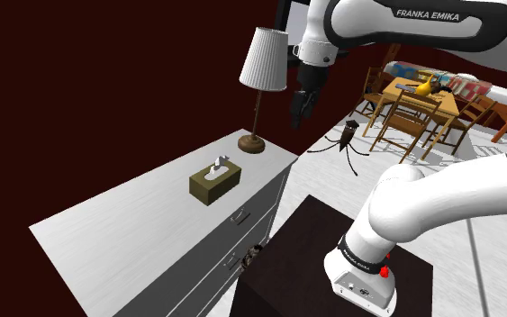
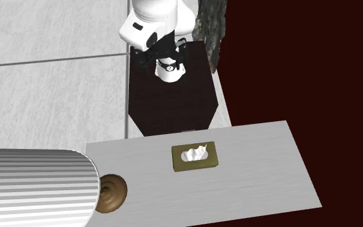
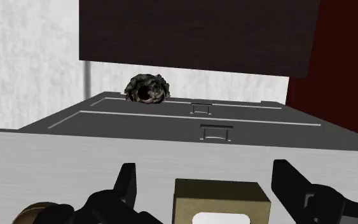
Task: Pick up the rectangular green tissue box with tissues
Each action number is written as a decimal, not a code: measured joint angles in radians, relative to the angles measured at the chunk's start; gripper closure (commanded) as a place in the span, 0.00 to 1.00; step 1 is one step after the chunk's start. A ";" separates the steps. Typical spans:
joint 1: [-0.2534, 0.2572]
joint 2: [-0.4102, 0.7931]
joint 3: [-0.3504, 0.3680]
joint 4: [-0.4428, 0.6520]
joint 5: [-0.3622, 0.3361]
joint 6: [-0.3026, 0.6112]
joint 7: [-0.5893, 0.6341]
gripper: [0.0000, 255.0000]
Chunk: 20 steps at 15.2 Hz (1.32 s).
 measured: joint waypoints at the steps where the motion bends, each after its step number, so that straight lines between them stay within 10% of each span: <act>1: 0.000 0.000 0.000 0.000 0.000 0.000 0.000 0.00; 20: 0.048 0.372 0.110 -0.227 0.358 0.863 0.380 0.00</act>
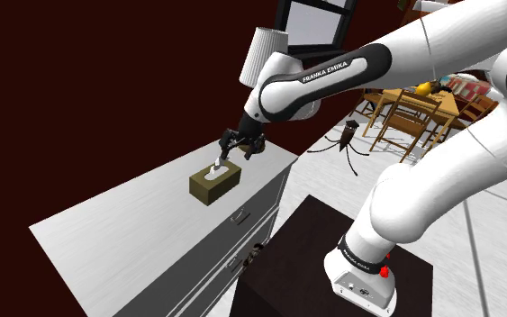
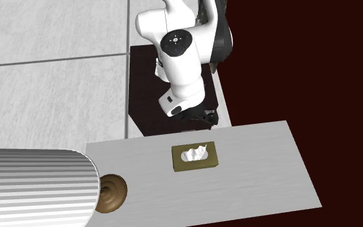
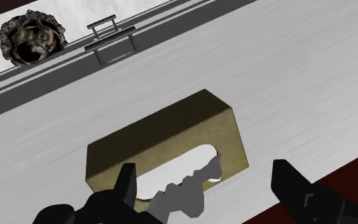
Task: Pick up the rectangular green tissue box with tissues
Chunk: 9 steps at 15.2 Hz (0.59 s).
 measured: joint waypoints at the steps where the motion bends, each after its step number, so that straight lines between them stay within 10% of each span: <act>1: 0.007 0.036 0.005 0.009 0.023 0.046 0.014 0.00; 9: 0.058 0.274 0.006 0.070 0.198 0.316 0.003 0.00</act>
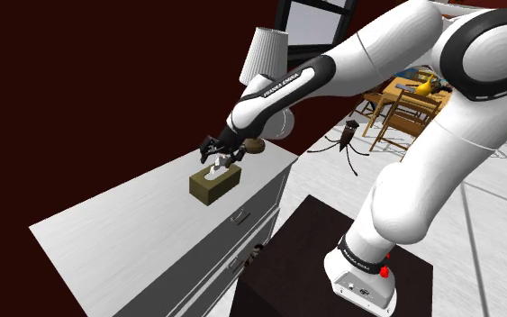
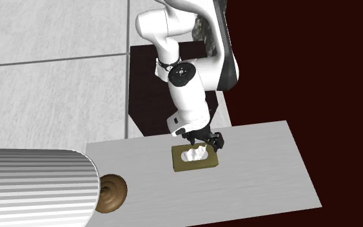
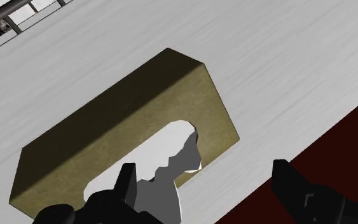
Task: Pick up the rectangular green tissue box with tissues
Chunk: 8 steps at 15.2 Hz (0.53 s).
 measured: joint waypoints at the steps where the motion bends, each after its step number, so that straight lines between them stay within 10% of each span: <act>1: 0.004 0.011 -0.001 -0.002 0.014 0.013 -0.011 0.00; 5: 0.019 0.058 -0.003 -0.010 0.078 0.066 -0.069 0.00; 6: 0.020 0.063 -0.003 -0.008 0.083 0.069 -0.074 1.00; 8: 0.021 0.067 -0.003 -0.006 0.087 0.073 -0.078 1.00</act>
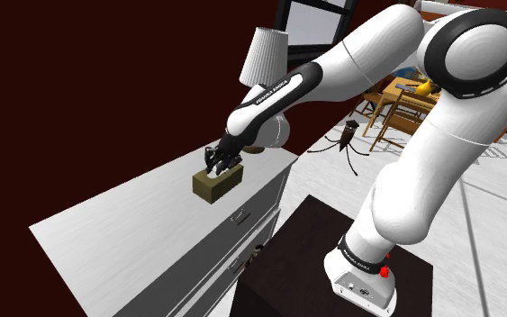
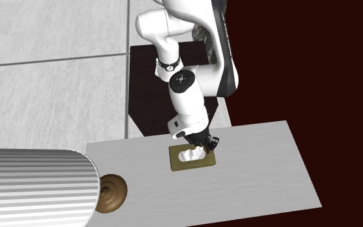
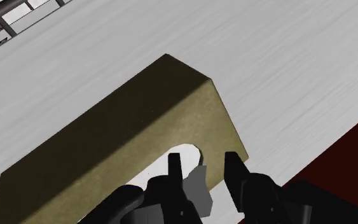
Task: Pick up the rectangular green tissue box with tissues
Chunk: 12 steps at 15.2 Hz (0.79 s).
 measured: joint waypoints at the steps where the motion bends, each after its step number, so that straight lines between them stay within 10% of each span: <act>1: 0.000 0.000 0.000 0.000 0.001 0.001 0.000 1.00; 12: -0.010 -0.035 -0.002 0.002 -0.046 -0.036 0.041 1.00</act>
